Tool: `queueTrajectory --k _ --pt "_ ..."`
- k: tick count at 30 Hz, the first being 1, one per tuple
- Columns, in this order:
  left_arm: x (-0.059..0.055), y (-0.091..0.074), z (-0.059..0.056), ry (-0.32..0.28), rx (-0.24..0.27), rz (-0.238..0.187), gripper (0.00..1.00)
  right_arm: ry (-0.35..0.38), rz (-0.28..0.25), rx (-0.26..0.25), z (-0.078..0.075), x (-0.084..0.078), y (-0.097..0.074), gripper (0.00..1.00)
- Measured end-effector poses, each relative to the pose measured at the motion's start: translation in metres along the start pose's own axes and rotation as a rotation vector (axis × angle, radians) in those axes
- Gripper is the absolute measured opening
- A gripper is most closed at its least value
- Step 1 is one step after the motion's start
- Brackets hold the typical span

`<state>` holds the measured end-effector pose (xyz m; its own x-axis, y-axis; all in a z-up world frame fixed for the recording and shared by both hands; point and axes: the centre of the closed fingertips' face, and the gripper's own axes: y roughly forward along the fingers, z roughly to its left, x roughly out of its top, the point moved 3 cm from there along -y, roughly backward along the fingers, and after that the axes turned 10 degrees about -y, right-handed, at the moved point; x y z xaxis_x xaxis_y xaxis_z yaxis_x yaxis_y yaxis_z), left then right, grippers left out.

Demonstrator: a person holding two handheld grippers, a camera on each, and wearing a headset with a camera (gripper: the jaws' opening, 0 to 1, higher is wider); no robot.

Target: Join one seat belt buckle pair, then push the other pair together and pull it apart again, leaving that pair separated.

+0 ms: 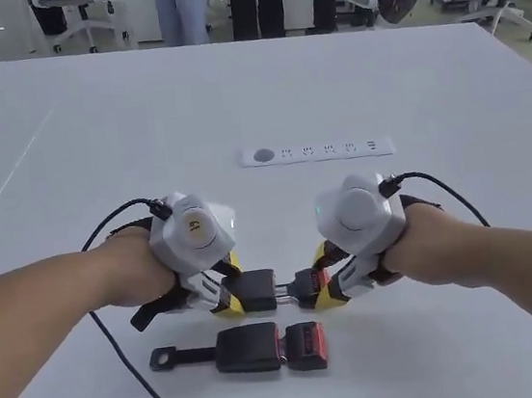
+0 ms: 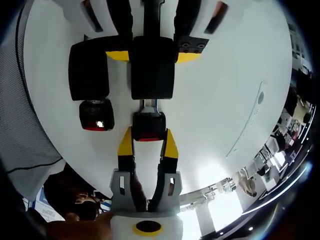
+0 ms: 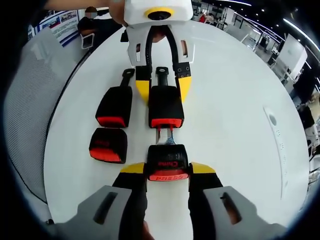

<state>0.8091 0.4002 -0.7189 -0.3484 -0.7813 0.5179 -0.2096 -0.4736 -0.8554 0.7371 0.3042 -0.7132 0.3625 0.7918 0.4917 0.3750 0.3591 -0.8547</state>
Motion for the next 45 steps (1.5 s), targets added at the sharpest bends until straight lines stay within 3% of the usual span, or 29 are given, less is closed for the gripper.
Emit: queueTrajectory --k 6,23,29,32,33,45 --pt "0.0 0.0 0.001 -0.008 -0.003 -0.004 0.31 -0.003 0.018 0.002 0.005 -0.019 -0.01 0.29" --pt "0.001 -0.001 0.001 -0.026 0.001 -0.002 0.32 0.08 0.06 -0.006 0.008 -0.084 -0.048 0.3" --pt "0.0 -0.001 0.002 -0.041 0.011 -0.009 0.32 0.084 0.069 0.012 0.007 -0.093 -0.052 0.31" --pt "0.0 -0.002 0.001 -0.043 0.014 -0.009 0.32 0.047 0.137 0.036 0.014 -0.1 -0.047 0.33" --pt "0.0 -0.002 0.001 -0.046 0.014 -0.007 0.32 0.07 0.096 0.038 0.014 -0.096 -0.046 0.32" --pt "-0.001 -0.002 0.002 -0.074 0.014 -0.028 0.32 0.044 0.093 0.053 0.013 -0.097 -0.047 0.32"
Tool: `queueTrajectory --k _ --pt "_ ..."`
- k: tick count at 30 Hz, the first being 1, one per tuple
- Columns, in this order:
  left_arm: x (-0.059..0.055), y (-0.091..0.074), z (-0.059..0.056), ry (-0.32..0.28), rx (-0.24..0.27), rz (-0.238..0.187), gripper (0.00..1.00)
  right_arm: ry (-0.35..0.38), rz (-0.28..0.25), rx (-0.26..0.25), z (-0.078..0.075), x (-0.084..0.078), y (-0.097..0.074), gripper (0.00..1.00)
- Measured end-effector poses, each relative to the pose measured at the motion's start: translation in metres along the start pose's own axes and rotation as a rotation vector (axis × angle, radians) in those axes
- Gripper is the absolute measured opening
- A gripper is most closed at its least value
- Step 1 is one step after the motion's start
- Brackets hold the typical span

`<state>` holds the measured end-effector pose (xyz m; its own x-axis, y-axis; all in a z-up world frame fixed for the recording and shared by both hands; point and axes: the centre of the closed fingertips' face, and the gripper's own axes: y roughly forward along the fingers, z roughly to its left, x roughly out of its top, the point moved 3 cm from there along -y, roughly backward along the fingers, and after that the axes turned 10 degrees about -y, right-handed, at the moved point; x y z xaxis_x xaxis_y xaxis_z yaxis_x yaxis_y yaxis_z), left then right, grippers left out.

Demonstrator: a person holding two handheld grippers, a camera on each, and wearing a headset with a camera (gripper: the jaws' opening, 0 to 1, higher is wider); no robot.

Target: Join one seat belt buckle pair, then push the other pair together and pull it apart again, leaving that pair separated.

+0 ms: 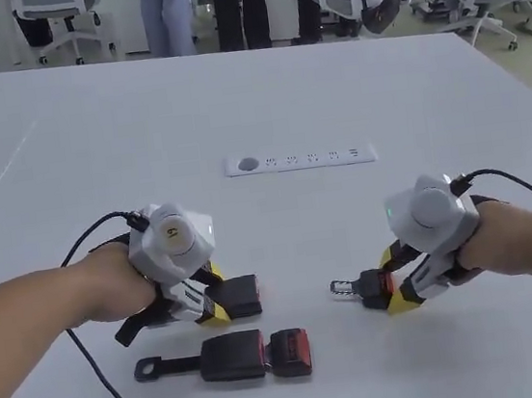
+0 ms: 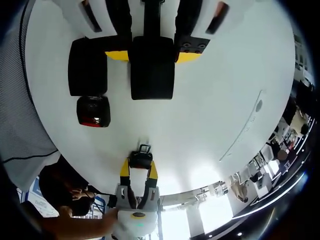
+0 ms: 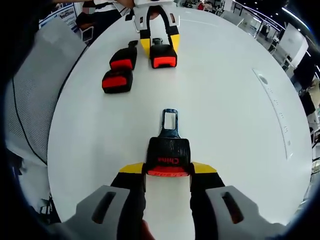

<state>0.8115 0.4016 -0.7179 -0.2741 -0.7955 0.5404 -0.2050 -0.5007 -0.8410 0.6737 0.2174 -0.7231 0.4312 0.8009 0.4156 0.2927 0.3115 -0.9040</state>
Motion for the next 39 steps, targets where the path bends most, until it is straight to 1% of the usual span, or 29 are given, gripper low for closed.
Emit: queueTrajectory --k 2,5,6,7,8,9,12,16,18,19,20,21,22,23,26,28,29,30,31,32,34,35,36,37,38,39 --pt "0.0 0.0 0.0 -0.001 0.002 0.0 0.32 -0.016 -0.004 0.007 0.0 0.0 0.0 0.32" --pt "0.0 0.0 0.0 -0.002 0.003 0.002 0.32 -0.02 -0.001 0.009 0.001 0.0 0.0 0.32" --pt "0.0 0.0 0.0 -0.003 0.002 0.002 0.32 -0.02 0.0 0.009 0.001 0.0 0.0 0.32" --pt "0.0 0.0 0.0 0.019 -0.003 -0.002 0.32 -0.019 0.001 0.009 0.001 0.0 0.0 0.32" --pt "0.0 0.0 -0.001 0.021 -0.003 -0.003 0.32 -0.019 0.002 0.009 0.001 0.0 0.0 0.32" --pt "0.0 0.001 0.0 0.011 -0.004 -0.003 0.32 -0.017 0.003 0.008 0.001 0.0 0.0 0.32" --pt "0.001 0.001 0.0 0.015 -0.007 -0.005 0.33 -0.012 0.013 0.005 0.001 0.0 -0.001 0.33" --pt "0.0 0.001 0.0 0.005 -0.01 -0.02 0.33 -0.016 0.025 -0.013 0.001 0.001 -0.001 0.41" --pt "0.001 0.001 -0.002 0.021 -0.011 -0.025 0.34 -0.021 0.028 -0.023 0.001 0.002 -0.001 0.44" --pt "0.001 0.001 -0.003 0.018 -0.013 -0.025 0.35 -0.022 0.023 -0.029 0.001 0.003 -0.002 0.48" --pt "0.001 0.001 -0.003 0.009 -0.011 -0.027 0.36 -0.027 0.023 -0.054 -0.002 0.004 -0.003 0.53" --pt "0.003 0.001 -0.003 0.001 -0.007 -0.037 0.39 -0.03 0.02 -0.063 -0.002 0.005 -0.004 0.57" --pt "0.007 -0.001 -0.004 -0.013 -0.002 -0.058 0.4 -0.026 0.014 -0.073 -0.004 0.006 -0.007 0.58" --pt "0.008 -0.002 -0.004 -0.021 0.003 -0.063 0.41 -0.025 0.005 -0.075 -0.004 0.008 -0.01 0.58" --pt "0.013 -0.01 -0.006 -0.005 0.018 -0.071 0.42 -0.017 -0.021 -0.099 -0.004 0.014 -0.019 0.58" --pt "0.016 -0.017 -0.005 -0.011 0.039 -0.082 0.45 0.015 -0.064 -0.124 -0.003 0.023 -0.027 0.56" --pt "0.017 -0.019 -0.005 -0.012 0.041 -0.085 0.46 0.023 -0.075 -0.132 -0.003 0.025 -0.029 0.55" --pt "0.019 -0.024 -0.006 -0.013 0.047 -0.095 0.46 0.059 -0.114 -0.146 0.001 0.033 -0.034 0.55" --pt "0.02 -0.028 -0.008 -0.016 0.051 -0.102 0.46 0.069 -0.143 -0.156 0.004 0.039 -0.038 0.55" --pt "0.02 -0.03 -0.009 -0.014 0.053 -0.104 0.46 0.064 -0.147 -0.165 0.005 0.04 -0.04 0.55" --pt "0.021 -0.036 -0.013 -0.011 0.059 -0.116 0.46 0.074 -0.156 -0.186 0.009 0.043 -0.043 0.55" --pt "0.018 -0.039 -0.016 -0.014 0.06 -0.117 0.47 0.09 -0.163 -0.212 0.012 0.044 -0.045 0.56" --pt "0.017 -0.041 -0.019 -0.012 0.062 -0.118 0.47 0.107 -0.173 -0.224 0.015 0.046 -0.046 0.56" --pt "0.016 -0.045 -0.023 -0.011 0.07 -0.122 0.48 0.112 -0.188 -0.228 0.021 0.048 -0.046 0.57" --pt "0.014 -0.05 -0.027 -0.017 0.075 -0.13 0.49 0.112 -0.184 -0.233 0.027 0.048 -0.046 0.57" --pt "0.01 -0.055 -0.031 -0.032 0.079 -0.149 0.5 0.128 -0.188 -0.26 0.032 0.049 -0.046 0.58"
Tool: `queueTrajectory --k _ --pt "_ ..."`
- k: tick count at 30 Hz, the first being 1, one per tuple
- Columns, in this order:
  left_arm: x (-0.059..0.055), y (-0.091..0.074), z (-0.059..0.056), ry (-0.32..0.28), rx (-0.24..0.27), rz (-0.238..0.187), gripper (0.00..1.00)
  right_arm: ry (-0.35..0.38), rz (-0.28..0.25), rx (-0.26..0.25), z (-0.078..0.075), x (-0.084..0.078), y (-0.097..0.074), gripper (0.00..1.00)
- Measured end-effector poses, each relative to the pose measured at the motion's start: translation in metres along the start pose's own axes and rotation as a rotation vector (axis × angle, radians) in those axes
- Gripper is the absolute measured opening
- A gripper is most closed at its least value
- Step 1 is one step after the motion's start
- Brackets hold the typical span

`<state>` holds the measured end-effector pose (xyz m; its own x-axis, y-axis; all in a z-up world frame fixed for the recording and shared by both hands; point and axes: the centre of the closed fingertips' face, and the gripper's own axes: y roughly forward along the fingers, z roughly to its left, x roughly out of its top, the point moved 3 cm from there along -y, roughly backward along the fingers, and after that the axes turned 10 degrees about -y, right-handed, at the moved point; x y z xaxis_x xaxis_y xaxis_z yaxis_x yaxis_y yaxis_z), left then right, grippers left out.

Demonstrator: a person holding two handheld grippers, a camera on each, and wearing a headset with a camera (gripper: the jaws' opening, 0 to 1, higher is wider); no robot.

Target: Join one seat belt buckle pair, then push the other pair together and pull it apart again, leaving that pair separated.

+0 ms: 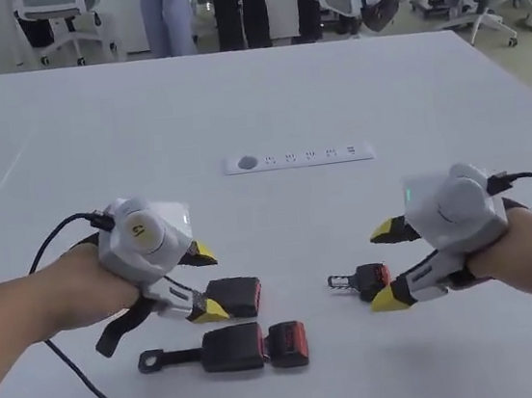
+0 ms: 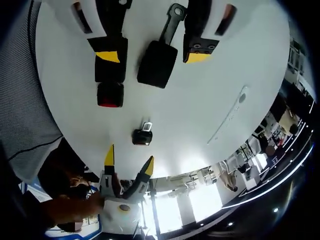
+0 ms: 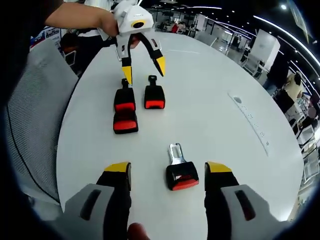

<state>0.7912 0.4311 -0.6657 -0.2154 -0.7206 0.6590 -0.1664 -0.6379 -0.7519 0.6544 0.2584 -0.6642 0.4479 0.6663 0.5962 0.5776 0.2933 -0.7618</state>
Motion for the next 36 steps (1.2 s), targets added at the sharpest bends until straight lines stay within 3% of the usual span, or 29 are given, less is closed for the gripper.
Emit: queueTrajectory --k 3,4,7,11,13,17,18,22,28,36 --pt "-0.01 -0.014 -0.013 -0.035 0.01 -0.028 0.54 0.014 -0.009 -0.033 0.014 -0.003 -0.001 0.68" --pt "-0.018 -0.017 -0.014 -0.047 0.012 -0.04 0.57 0.03 -0.01 -0.032 0.02 -0.004 -0.003 0.69" --pt "-0.028 -0.028 -0.022 -0.109 0.04 -0.061 0.64 0.066 -0.021 -0.036 0.033 -0.005 -0.006 0.7" --pt "-0.043 -0.051 -0.032 -0.219 0.119 -0.121 0.73 0.172 -0.057 -0.069 0.046 -0.004 -0.014 0.78" --pt "-0.05 -0.06 -0.039 -0.26 0.143 -0.148 0.8 0.179 -0.07 -0.082 0.05 -0.003 -0.021 0.81" --pt "-0.063 -0.072 -0.048 -0.298 0.179 -0.163 0.92 0.195 -0.097 -0.084 0.06 -0.002 -0.028 0.85" --pt "-0.069 -0.078 -0.048 -0.327 0.215 -0.174 0.94 0.208 -0.108 -0.099 0.063 -0.002 -0.03 0.87" --pt "-0.075 -0.09 -0.053 -0.377 0.263 -0.215 1.0 0.243 -0.115 -0.134 0.067 -0.005 -0.035 0.97" --pt "-0.087 -0.107 -0.065 -0.457 0.286 -0.248 1.0 0.29 -0.155 -0.179 0.074 -0.003 -0.05 1.0" --pt "-0.089 -0.111 -0.086 -0.455 0.294 -0.251 1.0 0.307 -0.143 -0.213 0.084 -0.005 -0.058 1.0"
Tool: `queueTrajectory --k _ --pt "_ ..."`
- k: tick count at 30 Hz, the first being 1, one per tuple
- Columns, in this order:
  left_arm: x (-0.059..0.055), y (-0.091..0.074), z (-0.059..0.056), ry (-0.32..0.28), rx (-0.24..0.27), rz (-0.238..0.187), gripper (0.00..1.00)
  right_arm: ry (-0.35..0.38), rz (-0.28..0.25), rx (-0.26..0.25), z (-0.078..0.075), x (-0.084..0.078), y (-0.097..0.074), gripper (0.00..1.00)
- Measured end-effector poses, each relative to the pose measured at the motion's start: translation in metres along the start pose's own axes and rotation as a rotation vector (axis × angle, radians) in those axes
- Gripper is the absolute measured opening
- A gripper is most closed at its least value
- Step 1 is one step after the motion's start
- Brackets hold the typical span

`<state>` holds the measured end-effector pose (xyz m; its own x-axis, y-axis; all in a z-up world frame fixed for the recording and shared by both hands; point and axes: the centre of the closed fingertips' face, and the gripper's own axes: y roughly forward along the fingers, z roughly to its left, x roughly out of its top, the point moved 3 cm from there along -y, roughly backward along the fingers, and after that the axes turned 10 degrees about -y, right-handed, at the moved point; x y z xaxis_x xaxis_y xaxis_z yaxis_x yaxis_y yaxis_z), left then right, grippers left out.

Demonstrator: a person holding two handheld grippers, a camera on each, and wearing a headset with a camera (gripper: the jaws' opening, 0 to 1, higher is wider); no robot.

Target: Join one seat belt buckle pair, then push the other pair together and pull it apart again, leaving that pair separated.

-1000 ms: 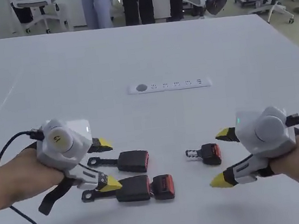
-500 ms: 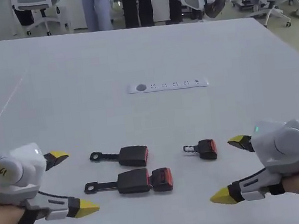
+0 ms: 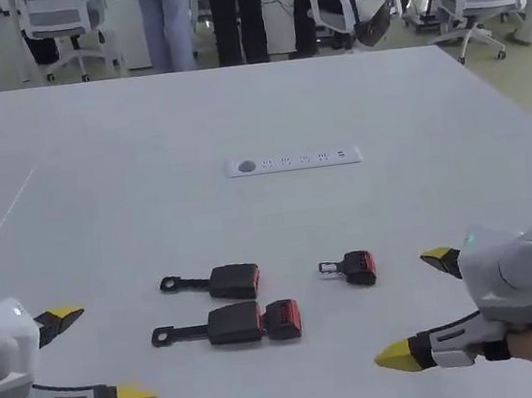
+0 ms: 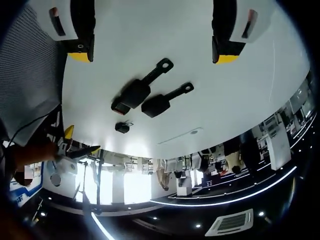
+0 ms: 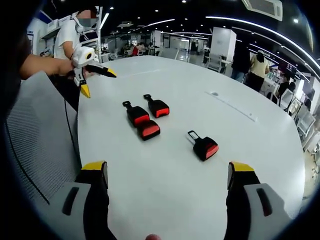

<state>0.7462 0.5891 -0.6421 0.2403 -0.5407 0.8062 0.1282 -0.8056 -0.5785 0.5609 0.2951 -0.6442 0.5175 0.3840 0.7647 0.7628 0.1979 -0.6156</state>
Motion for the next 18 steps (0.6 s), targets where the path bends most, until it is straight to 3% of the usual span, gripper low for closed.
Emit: queueTrajectory --k 11,18 --pt "-0.002 -0.006 -0.003 0.008 0.013 -0.013 1.0 0.034 -0.001 -0.045 0.0 -0.009 -0.008 0.99" --pt "0.004 -0.013 -0.004 0.007 0.025 -0.042 1.0 0.05 -0.008 -0.059 0.004 -0.011 -0.014 0.99"
